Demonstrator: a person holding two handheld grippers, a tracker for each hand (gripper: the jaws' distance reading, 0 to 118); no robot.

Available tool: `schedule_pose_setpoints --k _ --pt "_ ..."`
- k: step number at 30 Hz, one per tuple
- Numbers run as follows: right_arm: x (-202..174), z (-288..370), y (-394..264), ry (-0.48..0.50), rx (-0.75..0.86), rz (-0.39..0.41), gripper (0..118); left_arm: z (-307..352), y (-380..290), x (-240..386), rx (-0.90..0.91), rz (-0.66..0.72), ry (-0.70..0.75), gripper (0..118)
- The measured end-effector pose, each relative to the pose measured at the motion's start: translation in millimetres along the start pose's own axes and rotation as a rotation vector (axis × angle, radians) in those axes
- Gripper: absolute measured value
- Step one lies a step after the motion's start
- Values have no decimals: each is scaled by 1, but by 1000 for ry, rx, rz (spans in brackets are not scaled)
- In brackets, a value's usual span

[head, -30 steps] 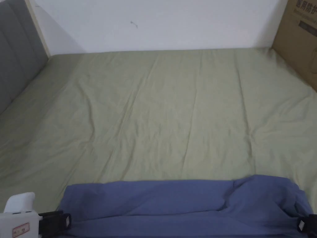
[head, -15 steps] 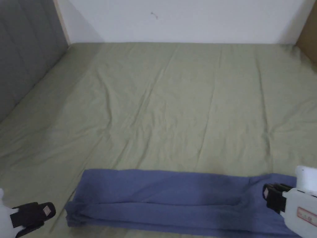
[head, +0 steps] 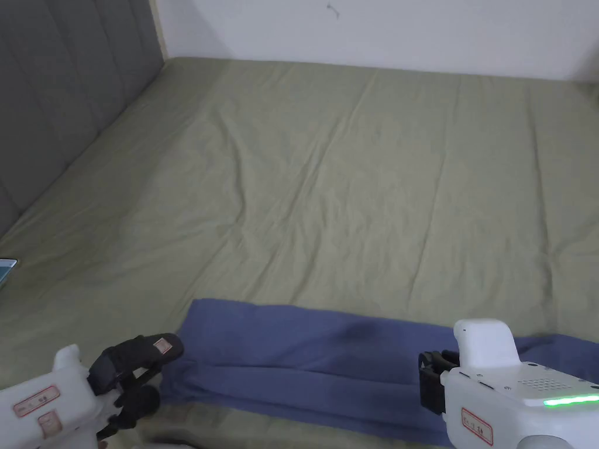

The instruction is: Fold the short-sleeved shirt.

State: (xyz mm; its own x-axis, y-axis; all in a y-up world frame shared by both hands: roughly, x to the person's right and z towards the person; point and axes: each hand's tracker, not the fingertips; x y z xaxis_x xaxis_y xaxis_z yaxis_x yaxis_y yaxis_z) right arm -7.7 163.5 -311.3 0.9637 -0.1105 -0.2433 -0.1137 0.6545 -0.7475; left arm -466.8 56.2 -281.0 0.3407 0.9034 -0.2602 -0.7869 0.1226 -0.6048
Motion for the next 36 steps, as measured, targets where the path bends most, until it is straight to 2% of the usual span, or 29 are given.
schedule_pose_setpoints --k 4,5,6,7,8,9,10,11,13,15,16,18,21,25,27,29,31,33,35,36 --pt "2 -3 -1 8 -30 -16 1 -23 3 -4 -38 55 -77 109" --pt "3 -4 -2 5 -34 -21 1 -27 4 -3 -55 44 -55 102" --pt "4 -5 -3 4 -39 -30 1 -31 5 -7 -69 34 -42 72" --pt "7 -6 -2 6 -44 -44 1 -37 5 -11 -95 20 16 30" --pt "9 -7 -3 9 -48 -55 1 -44 5 -15 -125 11 117 9" --pt "11 -7 -3 10 -53 -61 1 -51 4 -22 -144 26 161 8" --pt "12 -6 -3 7 -54 -64 1 -49 7 -21 -122 47 30 8" --pt "14 -4 -4 4 -53 -66 1 -43 11 -14 -118 55 40 8" --pt "22 1 -5 9 -46 -75 1 -40 14 6 -110 -96 127 8" --pt "32 4 -7 11 -42 -97 1 -43 4 35 -128 -186 227 8" --pt "38 6 -8 7 -36 -115 1 -46 1 50 -111 -235 230 8" --pt "50 9 -12 -2 -14 -161 1 -53 -6 86 -111 -387 290 8" --pt "69 11 -16 -10 -22 -186 1 -77 -33 152 -150 -631 303 8" --pt "94 16 -26 -30 -17 -258 1 -122 -101 232 -236 -993 276 8" --pt "106 18 -31 -21 -23 -291 1 -148 -134 249 -308 -1163 229 8" --pt "116 21 -37 -50 -25 -297 1 -178 -173 256 -386 -1312 198 9" --pt "126 26 -44 -76 -21 -313 1 -206 -207 250 -462 -1395 214 9" --pt "138 31 -50 -82 -25 -360 1 -227 -235 237 -544 -1456 218 10" --pt "150 33 -56 -85 -35 -394 1 -240 -254 216 -606 -1553 209 20" --pt "155 34 -59 -97 -38 -408 1 -244 -259 207 -617 -1564 229 32"
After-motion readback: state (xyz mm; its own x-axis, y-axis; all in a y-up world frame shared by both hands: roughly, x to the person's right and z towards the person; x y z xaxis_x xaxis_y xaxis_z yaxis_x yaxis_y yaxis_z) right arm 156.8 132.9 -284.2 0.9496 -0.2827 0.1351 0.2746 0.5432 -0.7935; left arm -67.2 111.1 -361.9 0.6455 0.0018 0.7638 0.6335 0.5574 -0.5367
